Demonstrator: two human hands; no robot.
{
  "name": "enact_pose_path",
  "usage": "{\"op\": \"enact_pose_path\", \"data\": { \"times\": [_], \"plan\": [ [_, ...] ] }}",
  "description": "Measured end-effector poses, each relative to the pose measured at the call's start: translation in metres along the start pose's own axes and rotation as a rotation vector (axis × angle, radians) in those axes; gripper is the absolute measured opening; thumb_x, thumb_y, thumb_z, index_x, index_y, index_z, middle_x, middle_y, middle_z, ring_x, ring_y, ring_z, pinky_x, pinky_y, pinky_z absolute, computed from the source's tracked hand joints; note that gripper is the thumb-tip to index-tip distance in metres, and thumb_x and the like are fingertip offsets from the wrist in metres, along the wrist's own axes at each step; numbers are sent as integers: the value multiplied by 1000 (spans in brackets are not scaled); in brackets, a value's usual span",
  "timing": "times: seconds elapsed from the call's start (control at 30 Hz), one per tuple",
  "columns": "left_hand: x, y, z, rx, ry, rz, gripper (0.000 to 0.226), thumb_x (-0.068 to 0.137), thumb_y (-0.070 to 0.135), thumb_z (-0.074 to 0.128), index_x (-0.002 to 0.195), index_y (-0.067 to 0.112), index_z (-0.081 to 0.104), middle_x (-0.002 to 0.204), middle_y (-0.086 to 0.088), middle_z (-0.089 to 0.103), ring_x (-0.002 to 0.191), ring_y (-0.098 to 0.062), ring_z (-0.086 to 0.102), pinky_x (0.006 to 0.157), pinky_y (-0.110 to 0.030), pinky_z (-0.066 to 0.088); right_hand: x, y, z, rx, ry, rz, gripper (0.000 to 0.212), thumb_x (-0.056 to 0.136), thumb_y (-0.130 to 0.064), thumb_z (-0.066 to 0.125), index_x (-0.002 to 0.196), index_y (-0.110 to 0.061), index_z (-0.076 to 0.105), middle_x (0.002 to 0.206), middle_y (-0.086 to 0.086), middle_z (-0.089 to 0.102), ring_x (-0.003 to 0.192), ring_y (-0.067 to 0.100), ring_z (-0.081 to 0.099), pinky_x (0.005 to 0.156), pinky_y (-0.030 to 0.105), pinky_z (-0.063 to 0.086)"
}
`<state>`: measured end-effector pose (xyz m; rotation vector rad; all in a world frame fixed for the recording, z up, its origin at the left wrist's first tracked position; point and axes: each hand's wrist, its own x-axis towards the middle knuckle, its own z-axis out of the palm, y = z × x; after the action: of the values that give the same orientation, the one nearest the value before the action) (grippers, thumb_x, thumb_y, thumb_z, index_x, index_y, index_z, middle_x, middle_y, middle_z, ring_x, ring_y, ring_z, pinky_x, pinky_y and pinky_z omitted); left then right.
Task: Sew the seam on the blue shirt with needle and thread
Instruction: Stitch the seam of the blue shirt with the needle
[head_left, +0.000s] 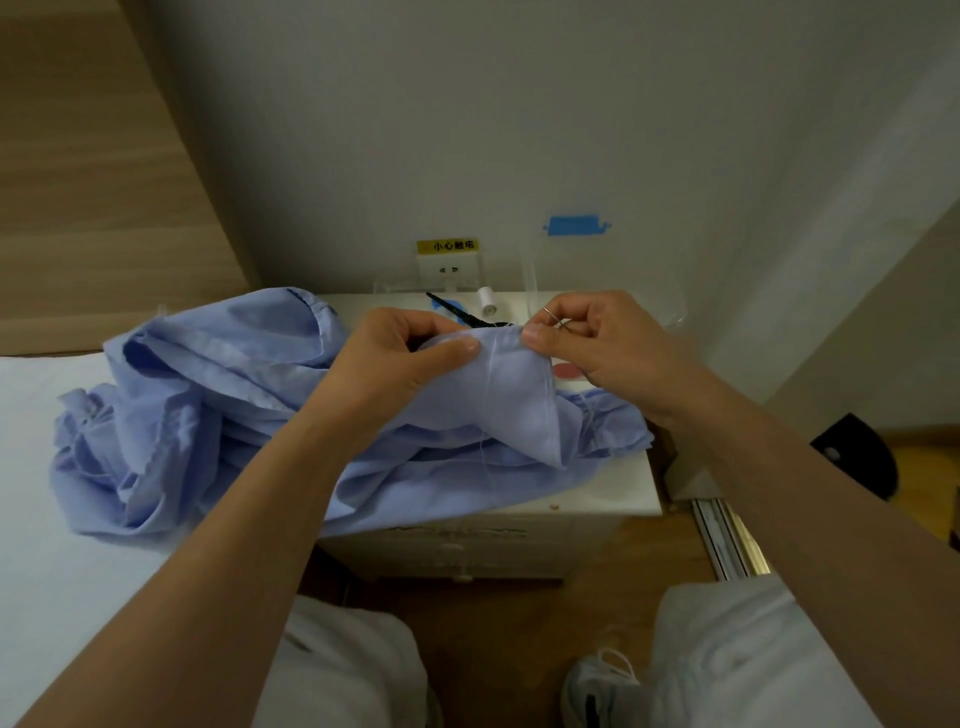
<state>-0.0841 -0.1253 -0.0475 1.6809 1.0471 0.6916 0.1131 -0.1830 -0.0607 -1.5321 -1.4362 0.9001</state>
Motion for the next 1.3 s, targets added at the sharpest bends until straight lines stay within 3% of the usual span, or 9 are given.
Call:
{"op": "enact_pose_path", "data": {
  "times": [0.27, 0.37, 0.43, 0.5, 0.63, 0.73, 0.83, 1.0, 1.3],
  "plan": [
    [-2, 1, 2, -15, 17, 24, 11, 89, 17, 66, 89, 10, 75, 75, 3, 73, 69, -2, 66, 61, -12, 51, -1, 1, 0, -24, 13, -51, 8, 89, -34, 66, 86, -28, 71, 90, 37, 61, 94, 55, 55, 83, 62, 49],
    [-1, 0, 2, -14, 25, 23, 11, 89, 16, 66, 88, 10, 75, 77, 0, 73, 70, -3, 65, 63, -13, 52, -1, 0, 0, -9, 72, -56, 6, 92, -26, 62, 96, -25, 67, 72, 30, 58, 77, 49, 57, 80, 62, 50],
    [-1, 1, 2, -12, 27, 22, 10, 88, 17, 67, 87, 12, 75, 77, 0, 73, 71, -3, 65, 65, -15, 52, -1, -1, 0, 17, 120, -62, 13, 95, -13, 53, 106, -18, 59, 63, 13, 47, 63, 28, 47, 77, 55, 54],
    [-1, 1, 3, -19, 29, 21, 9, 88, 16, 67, 85, 15, 75, 75, 2, 73, 70, -1, 64, 65, -14, 52, -3, -5, 0, 48, 111, -128, 17, 96, -4, 47, 104, -16, 55, 61, -5, 50, 59, 11, 46, 69, 39, 55],
    [-2, 2, 3, -18, 12, 37, 11, 90, 15, 65, 87, 13, 75, 78, 0, 74, 71, 0, 65, 63, -13, 51, -11, -11, 5, -43, 7, -225, 12, 95, -4, 56, 96, -13, 65, 67, -2, 69, 54, 3, 56, 58, 21, 50],
    [-3, 2, 3, -50, -21, 34, 13, 91, 13, 62, 88, 13, 75, 80, -1, 74, 74, -4, 67, 65, -15, 52, -13, -10, 6, -124, 44, -282, 13, 91, -8, 63, 96, -15, 72, 54, 6, 63, 47, 9, 58, 55, 11, 45],
    [-2, 2, 2, -63, -30, 29, 14, 91, 12, 61, 88, 13, 75, 82, -3, 74, 75, -5, 67, 65, -16, 53, -12, -8, 3, -152, 63, -298, 16, 91, -10, 63, 100, -17, 74, 46, 14, 52, 40, 24, 49, 51, 15, 43],
    [-2, 2, 2, -75, -32, 17, 14, 91, 12, 61, 90, 10, 74, 81, -4, 74, 71, -3, 66, 61, -14, 51, -11, -7, 3, -136, 37, -296, 19, 91, -7, 63, 104, -12, 75, 40, -9, 44, 38, 9, 37, 49, 16, 40],
    [-2, 1, 3, -67, -30, 22, 14, 92, 12, 60, 90, 9, 74, 79, -3, 73, 70, -3, 66, 60, -13, 50, -11, -9, 3, -132, 25, -292, 21, 91, -5, 62, 105, -15, 75, 40, -13, 44, 40, 6, 35, 49, 19, 37]
  ]
}}
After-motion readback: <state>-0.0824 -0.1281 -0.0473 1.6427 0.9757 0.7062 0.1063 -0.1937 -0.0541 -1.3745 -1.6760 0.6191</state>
